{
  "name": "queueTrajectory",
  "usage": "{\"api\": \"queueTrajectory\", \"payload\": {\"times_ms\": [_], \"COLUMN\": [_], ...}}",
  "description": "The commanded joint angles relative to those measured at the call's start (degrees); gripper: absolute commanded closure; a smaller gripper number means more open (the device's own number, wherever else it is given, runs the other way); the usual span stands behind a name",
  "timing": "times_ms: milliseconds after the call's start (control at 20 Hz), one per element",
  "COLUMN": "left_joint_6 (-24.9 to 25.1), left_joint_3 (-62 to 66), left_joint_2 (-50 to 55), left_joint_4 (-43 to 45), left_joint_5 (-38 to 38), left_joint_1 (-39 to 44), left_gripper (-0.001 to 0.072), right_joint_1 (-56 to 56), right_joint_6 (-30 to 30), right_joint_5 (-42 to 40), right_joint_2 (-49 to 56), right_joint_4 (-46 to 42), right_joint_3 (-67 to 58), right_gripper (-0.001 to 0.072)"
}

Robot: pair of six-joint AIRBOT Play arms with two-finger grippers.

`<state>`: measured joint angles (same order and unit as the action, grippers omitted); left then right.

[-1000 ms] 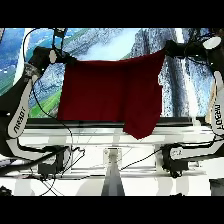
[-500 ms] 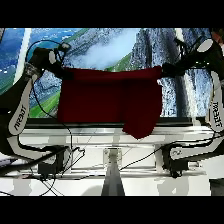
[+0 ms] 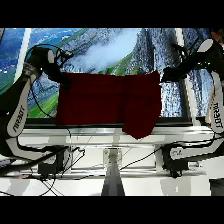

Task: Fold the clothes and pants, and hang the long-sleeved shirts on hangers.

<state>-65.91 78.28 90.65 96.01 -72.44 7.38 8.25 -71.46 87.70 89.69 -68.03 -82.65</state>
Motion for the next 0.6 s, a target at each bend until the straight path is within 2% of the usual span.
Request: {"api": "queueTrajectory", "payload": {"times_ms": [0, 50, 100, 200, 250, 450, 550], "left_joint_6": [-0.74, -0.74, -0.76, -1.64, -3.02, -4.61, -3.82], "left_joint_3": [0.0, 0.0, 0.0, -0.09, -0.2, -5.84, -12.87], "left_joint_2": [-5.95, -8.85, -12.22, -18.25, -20.76, -30.12, -35.26], "left_joint_4": [-0.07, -0.24, -0.87, -2.45, -2.6, -4.63, -9.9], "left_joint_5": [2.01, 2.03, 2.01, 1.95, 1.7, 1.84, 6.38], "left_joint_1": [-1.14, -1.77, -2.54, -4.59, -5.99, -13.7, -17.46], "left_gripper": [0.0404, 0.0519, 0.0597, 0.0615, 0.068, 0.0695, 0.0695], "right_joint_1": [0.72, 1.31, 2.21, 4.9, 6.78, 15.1, 17.31], "right_joint_6": [2.14, 2.93, 3.26, 3.78, 4.68, 6.51, 6.51], "right_joint_5": [0.96, 1.79, 1.95, 3.1, 3.23, 0.76, -3.45], "right_joint_2": [-2.86, -4.46, -6.27, -10.93, -13.86, -27.15, -33.14], "right_joint_4": [-2.08, -2.45, -2.45, -2.64, -2.73, -1.86, 2.71], "right_joint_3": [0.07, 0.31, 1.25, 5.55, 9.4, 30.67, 42.16], "right_gripper": [0.0587, 0.0696, 0.0702, 0.0702, 0.0702, 0.0702, 0.0702]}}
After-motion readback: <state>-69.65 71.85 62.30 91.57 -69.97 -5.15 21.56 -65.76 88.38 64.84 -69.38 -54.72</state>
